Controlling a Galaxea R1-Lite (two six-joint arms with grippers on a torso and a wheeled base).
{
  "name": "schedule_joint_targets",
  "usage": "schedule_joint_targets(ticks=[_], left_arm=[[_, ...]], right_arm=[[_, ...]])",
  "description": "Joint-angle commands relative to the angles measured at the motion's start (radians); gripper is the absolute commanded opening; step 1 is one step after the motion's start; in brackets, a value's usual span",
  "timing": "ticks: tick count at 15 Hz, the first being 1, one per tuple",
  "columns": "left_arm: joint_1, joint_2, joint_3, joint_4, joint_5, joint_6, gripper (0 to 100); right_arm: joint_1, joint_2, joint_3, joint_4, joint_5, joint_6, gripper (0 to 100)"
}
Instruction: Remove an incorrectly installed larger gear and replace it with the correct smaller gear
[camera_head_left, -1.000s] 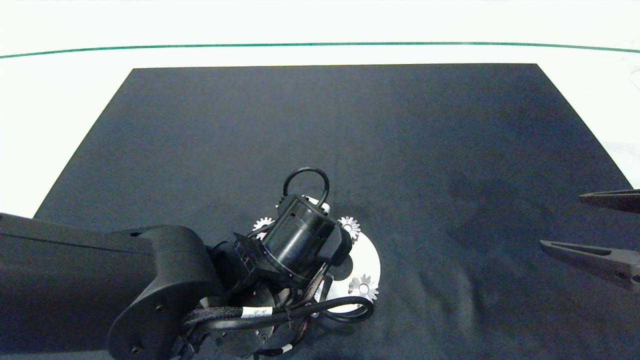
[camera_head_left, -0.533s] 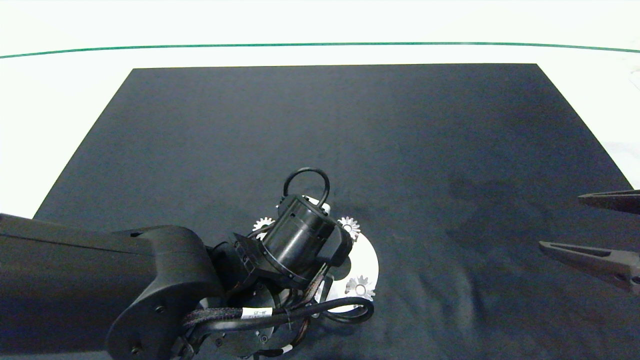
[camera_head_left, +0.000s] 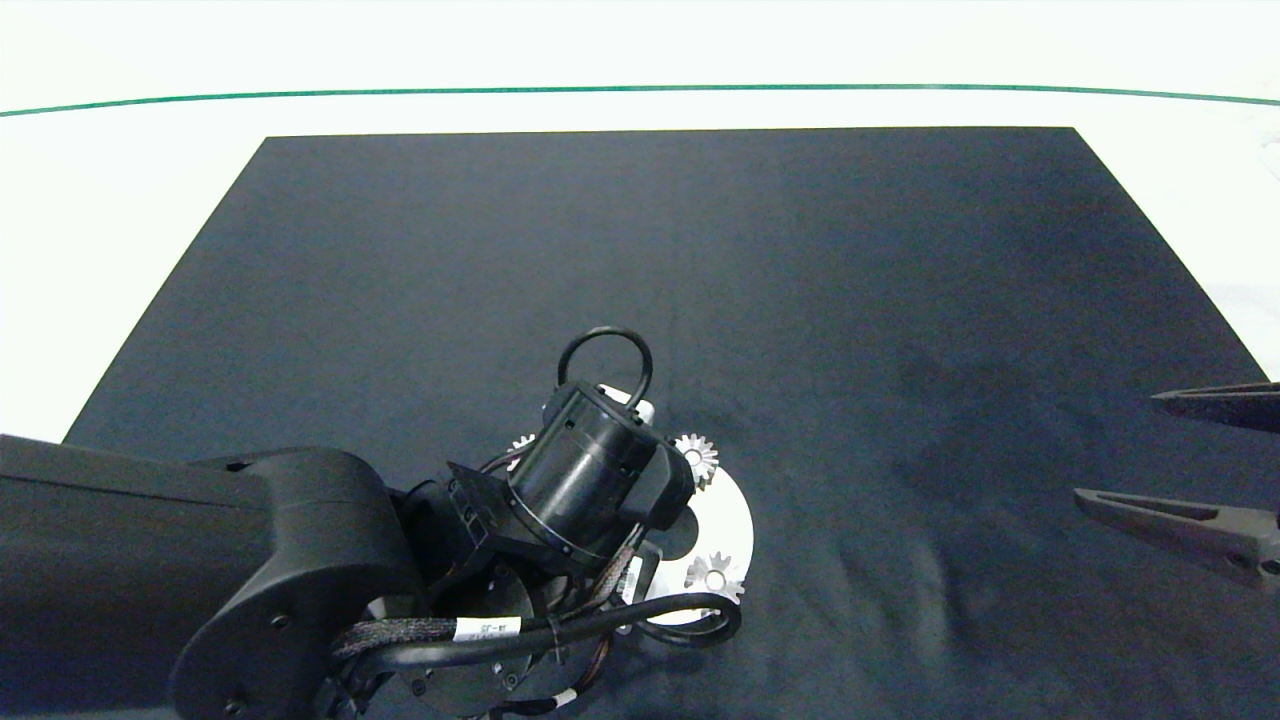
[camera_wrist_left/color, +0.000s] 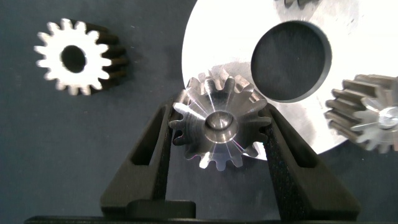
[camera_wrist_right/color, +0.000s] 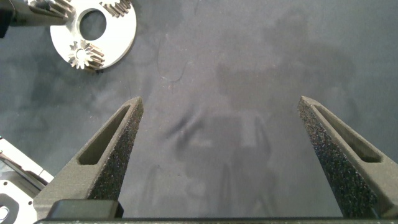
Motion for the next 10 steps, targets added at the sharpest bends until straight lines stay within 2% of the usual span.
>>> schedule_joint_targets(ticks=[1,6,9,10], left_arm=[[-0.001,-0.041,0.0,0.0,0.003,0.002,46],[0.005,-0.109,-0.001,0.004,0.003,0.025,46],[0.107,-0.187,-0.009,0.087,0.003,0.096,46],[0.163,-0.201,-0.009,0.087,0.003,0.126,46]], right_arm=[[0.008,0.002,0.004,0.001,0.001,-0.002,100],[0.009,0.005,0.005,-0.006,0.001,-0.002,100],[0.009,0.005,0.007,-0.011,-0.001,-0.002,100],[0.009,0.005,0.007,-0.011,-0.001,-0.002,100]])
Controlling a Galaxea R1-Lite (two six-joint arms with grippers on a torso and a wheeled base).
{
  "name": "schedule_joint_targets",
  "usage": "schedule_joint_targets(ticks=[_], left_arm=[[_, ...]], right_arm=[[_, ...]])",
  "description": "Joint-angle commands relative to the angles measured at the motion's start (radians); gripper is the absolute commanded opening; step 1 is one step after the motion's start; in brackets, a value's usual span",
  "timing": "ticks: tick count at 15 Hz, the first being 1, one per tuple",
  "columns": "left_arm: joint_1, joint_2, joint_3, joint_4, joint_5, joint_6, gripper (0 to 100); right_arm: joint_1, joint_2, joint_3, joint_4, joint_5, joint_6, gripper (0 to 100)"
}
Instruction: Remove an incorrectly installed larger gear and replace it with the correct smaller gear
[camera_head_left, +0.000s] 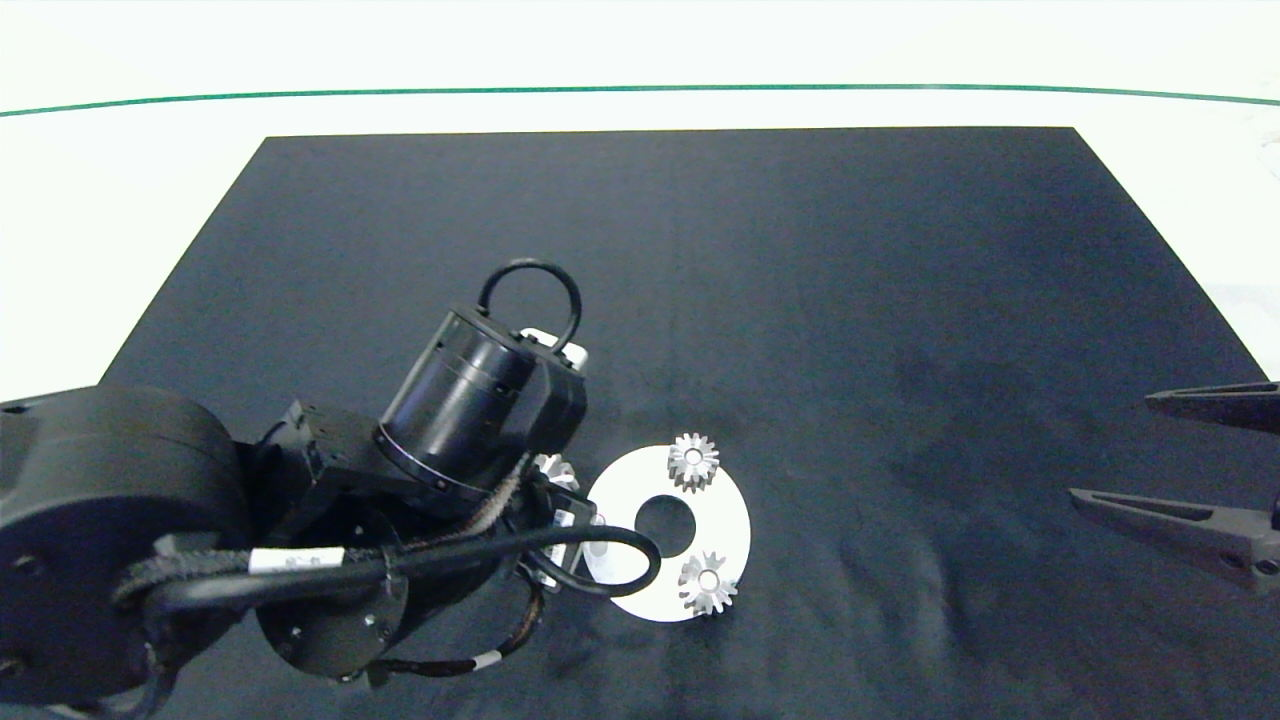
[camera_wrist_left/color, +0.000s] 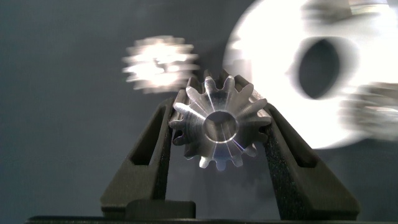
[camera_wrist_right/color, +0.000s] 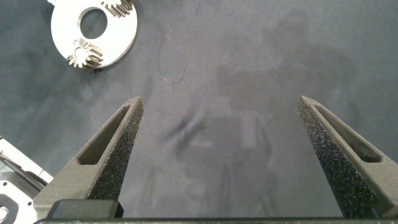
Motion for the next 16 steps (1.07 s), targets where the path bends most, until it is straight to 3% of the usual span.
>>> schedule_joint_targets(ticks=[1,3,9,14,15,16], left_arm=[[0.149,-0.07,0.0,0.02,0.003,0.081,46],[0.236,-0.057,0.008,0.02,0.003,0.127,46],[0.31,0.03,-0.004,0.009,0.004,0.126,46],[0.384,0.073,-0.018,-0.065,0.004,0.138,46],[0.384,0.071,-0.018,-0.074,0.004,0.138,100],[0.385,0.071,-0.018,-0.088,0.004,0.137,100]], right_arm=[[0.001,0.001,0.0,0.002,0.002,-0.002,100],[0.001,0.003,0.002,0.002,0.002,-0.002,100],[0.018,0.001,0.006,0.001,0.002,-0.002,100],[0.022,0.003,0.008,0.001,-0.003,-0.002,100],[0.022,0.003,0.008,0.002,-0.004,-0.002,100],[0.024,0.003,0.008,0.002,-0.004,-0.002,100]])
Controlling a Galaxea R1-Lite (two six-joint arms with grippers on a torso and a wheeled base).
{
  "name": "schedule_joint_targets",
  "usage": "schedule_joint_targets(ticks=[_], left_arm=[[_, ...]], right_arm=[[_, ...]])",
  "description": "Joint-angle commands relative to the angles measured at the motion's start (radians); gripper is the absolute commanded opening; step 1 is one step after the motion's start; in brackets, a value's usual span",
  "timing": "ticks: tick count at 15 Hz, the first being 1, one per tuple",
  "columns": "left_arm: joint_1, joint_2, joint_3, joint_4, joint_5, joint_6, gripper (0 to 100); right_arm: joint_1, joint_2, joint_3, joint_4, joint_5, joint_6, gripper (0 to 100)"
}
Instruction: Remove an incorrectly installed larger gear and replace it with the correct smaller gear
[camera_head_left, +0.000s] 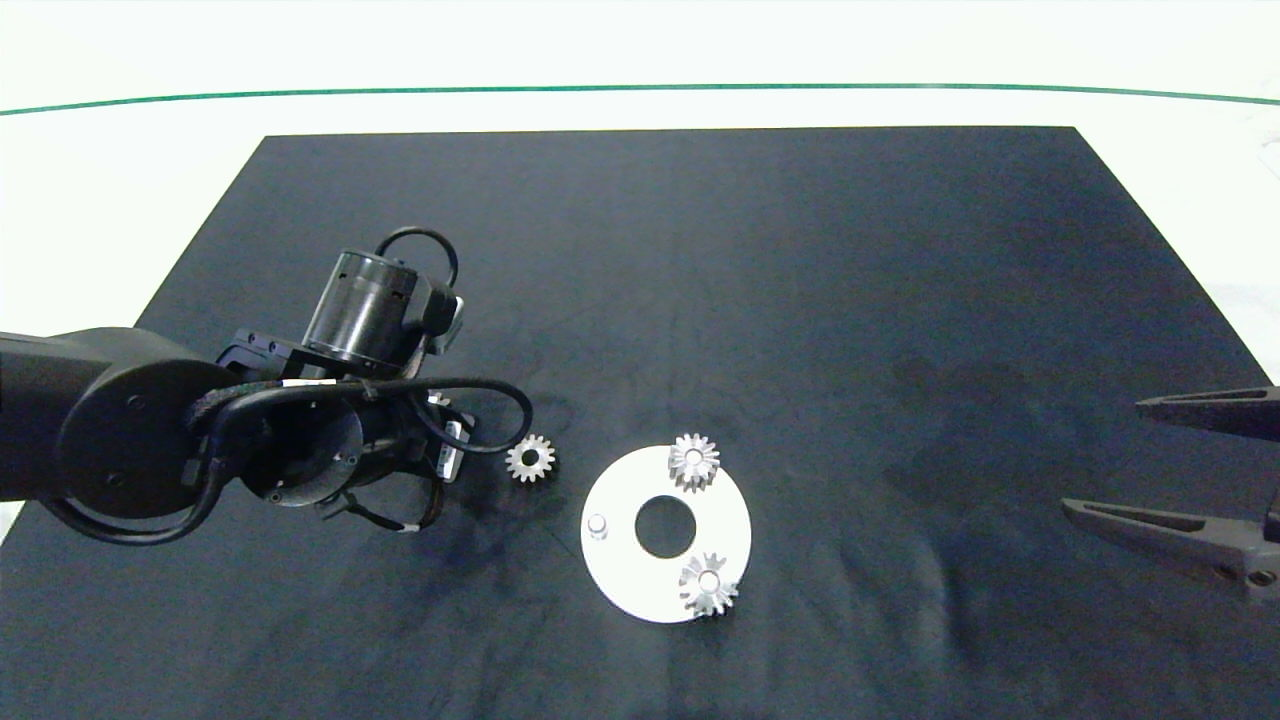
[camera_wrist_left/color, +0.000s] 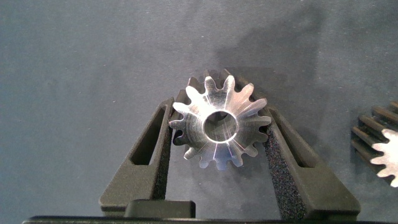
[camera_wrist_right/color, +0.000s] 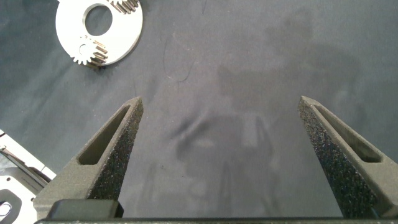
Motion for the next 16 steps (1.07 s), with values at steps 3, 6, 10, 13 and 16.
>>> schedule_joint_targets(ticks=[3,6,10,13,16], left_arm=[[0.008,0.019,0.001,-0.095,0.002,0.001,100],[-0.004,-0.049,-0.005,-0.109,0.002,-0.002,100],[-0.106,-0.122,-0.005,-0.079,-0.01,-0.03,100],[-0.23,-0.121,-0.004,0.001,-0.036,-0.092,100],[-0.274,-0.043,-0.005,-0.002,-0.038,-0.142,100]], right_arm=[[0.015,0.001,0.004,0.001,0.001,-0.002,100],[0.015,0.0,0.004,0.001,0.001,-0.002,100],[0.015,0.0,0.004,0.001,0.001,-0.002,100],[0.015,0.001,0.006,0.001,0.001,-0.002,100],[0.016,0.0,0.006,0.001,0.001,-0.002,100]])
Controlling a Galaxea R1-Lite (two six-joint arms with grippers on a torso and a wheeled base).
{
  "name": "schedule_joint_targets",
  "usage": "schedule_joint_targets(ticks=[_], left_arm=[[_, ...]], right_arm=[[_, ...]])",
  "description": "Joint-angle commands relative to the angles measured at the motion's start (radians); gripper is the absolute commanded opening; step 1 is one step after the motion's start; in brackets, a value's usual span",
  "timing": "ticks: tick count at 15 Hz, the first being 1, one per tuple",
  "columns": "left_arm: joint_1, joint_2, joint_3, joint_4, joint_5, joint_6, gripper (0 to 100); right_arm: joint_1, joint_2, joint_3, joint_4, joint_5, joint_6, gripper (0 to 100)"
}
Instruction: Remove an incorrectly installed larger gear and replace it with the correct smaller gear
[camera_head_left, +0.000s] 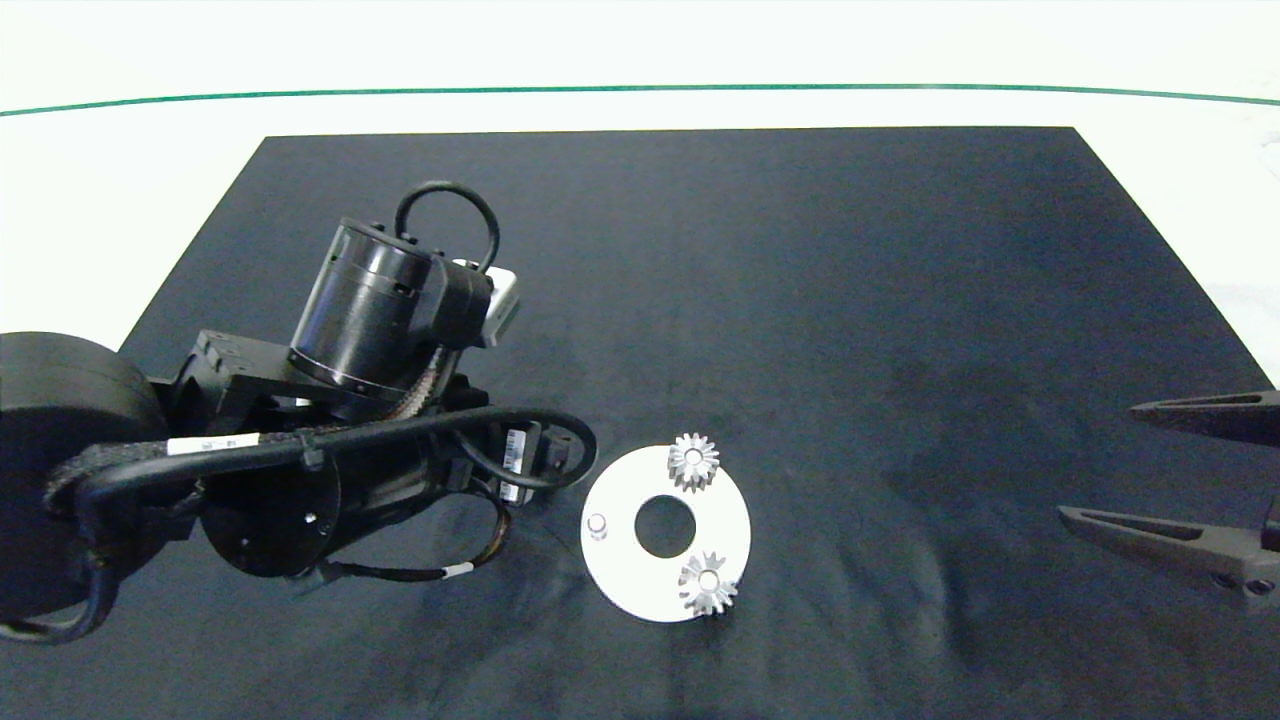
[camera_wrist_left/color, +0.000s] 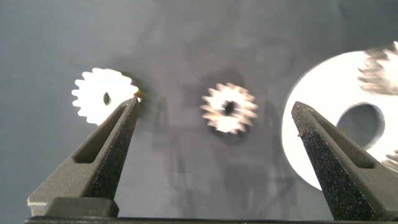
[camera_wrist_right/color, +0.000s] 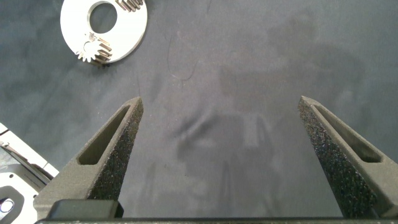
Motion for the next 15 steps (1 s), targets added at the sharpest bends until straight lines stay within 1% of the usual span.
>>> schedule_joint_targets(ticks=[1,3,7,10,15], left_arm=[[-0.038,0.087,-0.003,-0.01,0.002,-0.03,100],[-0.038,0.122,-0.005,-0.033,0.002,-0.046,100],[-0.011,0.147,-0.005,-0.076,0.002,-0.046,100],[0.019,0.144,-0.01,-0.076,-0.001,-0.042,100],[0.036,0.15,-0.013,-0.074,-0.002,-0.039,100]], right_arm=[[0.004,0.0,0.0,0.001,0.001,-0.002,100],[0.005,0.0,0.0,0.001,0.001,-0.002,100],[0.007,0.0,0.0,0.001,0.001,-0.002,100],[0.007,0.0,0.0,0.001,0.001,-0.002,100],[0.007,0.0,0.0,0.001,0.001,-0.002,100]])
